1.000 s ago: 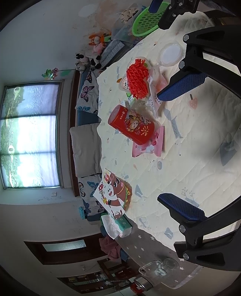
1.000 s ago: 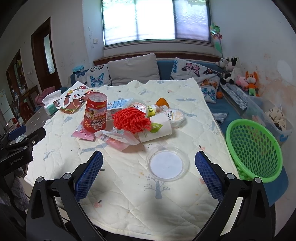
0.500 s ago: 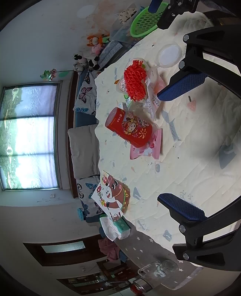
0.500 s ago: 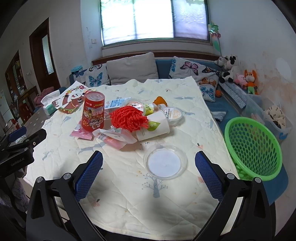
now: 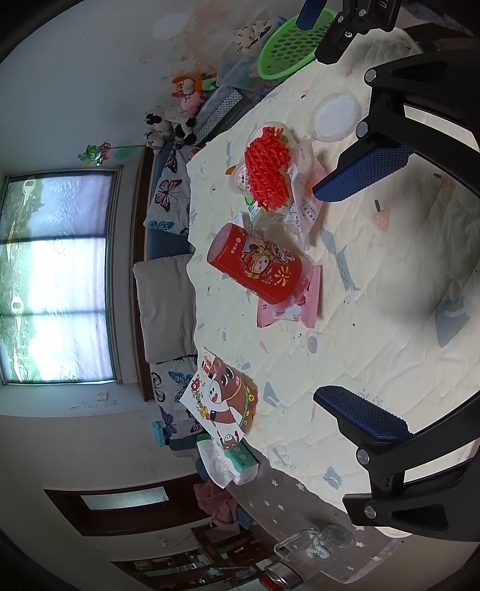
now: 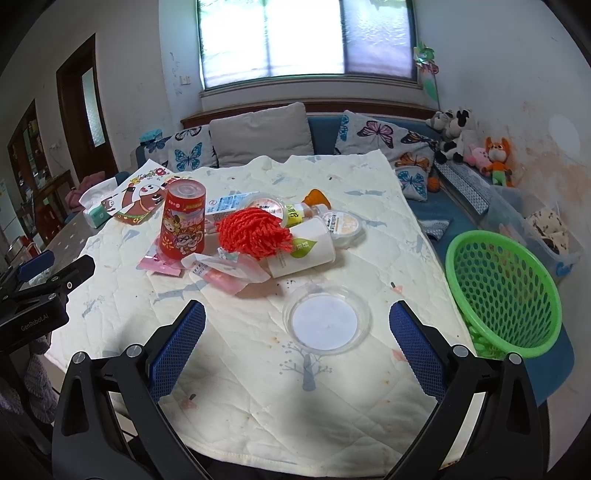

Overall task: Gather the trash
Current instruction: 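Move both tools toward the red can and red mesh bag on the table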

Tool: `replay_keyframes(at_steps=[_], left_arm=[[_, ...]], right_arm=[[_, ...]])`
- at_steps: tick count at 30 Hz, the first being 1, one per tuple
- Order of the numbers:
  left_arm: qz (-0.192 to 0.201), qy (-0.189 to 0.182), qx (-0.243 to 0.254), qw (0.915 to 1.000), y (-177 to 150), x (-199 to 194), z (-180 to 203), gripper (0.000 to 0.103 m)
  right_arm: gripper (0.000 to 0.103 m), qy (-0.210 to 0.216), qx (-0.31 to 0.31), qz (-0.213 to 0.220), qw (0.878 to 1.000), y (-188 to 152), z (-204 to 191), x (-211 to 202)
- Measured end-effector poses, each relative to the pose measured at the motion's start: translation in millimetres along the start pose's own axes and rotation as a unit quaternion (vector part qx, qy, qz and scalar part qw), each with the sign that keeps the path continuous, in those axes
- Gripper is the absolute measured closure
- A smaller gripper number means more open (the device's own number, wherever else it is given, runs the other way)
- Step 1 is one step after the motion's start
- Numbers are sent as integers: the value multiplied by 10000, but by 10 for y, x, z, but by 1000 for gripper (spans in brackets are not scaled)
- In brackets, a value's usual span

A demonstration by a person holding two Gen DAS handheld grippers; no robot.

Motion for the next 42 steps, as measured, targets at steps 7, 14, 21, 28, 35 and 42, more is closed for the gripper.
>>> replay_keyframes(at_steps=[7,14,21,28,35,42], left_arm=[[-38,-27,10,10000,12,8,19,6],[-43,-46,28,10000,21,20,37,6],[-55,-80,55,9999,27,31,77,6],[-71,-132,79,9999,31,45,124,6],[-101,-144,106,9998,54,77,148,6],[-152,-149,127,9997,96,158,167,6]], right_arm=[[4,-39,43,-10,10000,-15,30,-11],[4,-68,73,-23,9999,-14,40,-9],[4,-103,89,-26,9999,-18,55,-13],[4,-134,116,-53,9998,-29,83,4],[4,-137,139,-84,9998,-33,115,38],[4,-144,117,-143,9997,10,144,107]])
Point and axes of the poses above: each gripper's, at about its wrist camera, not at the fingertips, and x roughly the way its jaws point, z to its right, y to its top, the point moved 1 cm from there along x, roughly the way its jaws point, and after that the axes turned 7 degrees about y, right-handed, at the moved point
